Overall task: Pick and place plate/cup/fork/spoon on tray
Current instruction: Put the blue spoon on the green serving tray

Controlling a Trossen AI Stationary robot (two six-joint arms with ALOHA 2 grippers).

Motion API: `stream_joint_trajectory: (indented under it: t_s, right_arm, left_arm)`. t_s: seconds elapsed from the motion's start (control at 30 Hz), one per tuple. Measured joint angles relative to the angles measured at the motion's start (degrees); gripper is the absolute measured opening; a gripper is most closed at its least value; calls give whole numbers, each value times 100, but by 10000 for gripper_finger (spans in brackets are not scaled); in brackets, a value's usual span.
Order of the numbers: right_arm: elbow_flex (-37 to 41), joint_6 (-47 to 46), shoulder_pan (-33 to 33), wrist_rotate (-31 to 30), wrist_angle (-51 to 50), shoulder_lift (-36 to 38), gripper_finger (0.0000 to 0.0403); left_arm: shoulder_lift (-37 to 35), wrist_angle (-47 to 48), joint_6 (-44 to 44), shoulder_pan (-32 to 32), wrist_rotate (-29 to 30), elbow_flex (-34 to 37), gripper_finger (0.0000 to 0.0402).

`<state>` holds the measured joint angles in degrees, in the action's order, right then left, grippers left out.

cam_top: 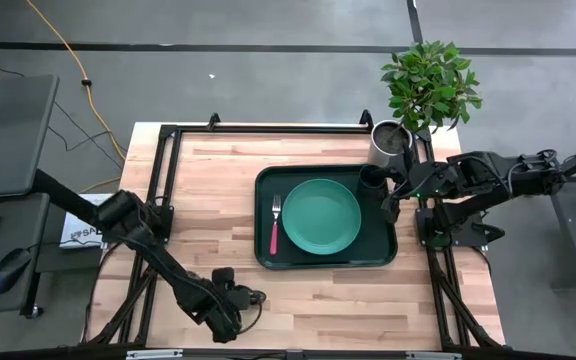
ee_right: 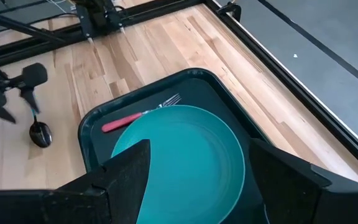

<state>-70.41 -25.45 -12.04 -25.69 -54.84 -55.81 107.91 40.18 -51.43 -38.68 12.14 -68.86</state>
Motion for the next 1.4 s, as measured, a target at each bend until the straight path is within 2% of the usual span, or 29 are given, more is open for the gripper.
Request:
stream_joint_trajectory:
  t_s: [0.13, 0.3, 0.43, 0.57, 0.63, 0.77, 0.9, 1.1, 1.23, 1.33, 1.4]
  right_arm:
    - [0, 26, 1, 45, -24, 0, 264]
    - [0, 46, -1, 63, -23, 4, 264]
    - [0, 46, -1, 65, -19, 2, 264]
    - [0, 25, 1, 63, -19, 1, 264]
    - [0, 17, 1, 63, -19, 1, 264]
    - [0, 28, -1, 61, -19, 2, 264]
    - [0, 44, 0, 62, -19, 2, 264]
    - [0, 204, -1, 196, 87, 0, 264]
    - [0, 467, 1, 428, 379, 0, 264]
    - [0, 611, 0, 522, 636, 0, 264]
    - [0, 636, -1, 523, 823, 2, 264]
  left_arm:
    - [232, 44, -410, -12, 95, 9, 196]
    - [318, -104, -438, -5, 105, 10, 152]
    - [311, -99, -403, 83, 140, 57, 99]
    - [307, -72, -238, 211, 121, 63, 26]
    - [239, -94, -163, 274, 62, 73, 9]
    - [-53, -57, 90, 408, -21, 79, 9]
    - [-561, 3, 702, 485, -389, 74, 4]
    - [-1695, 9, 1587, 864, -644, 74, 1]
    - [-2455, -115, 1866, 1325, -917, 72, 1]
    - [-2871, -511, 2097, 1722, -981, 74, 1]
    - [-3102, -1218, 2250, 1963, -1033, 264, 0]
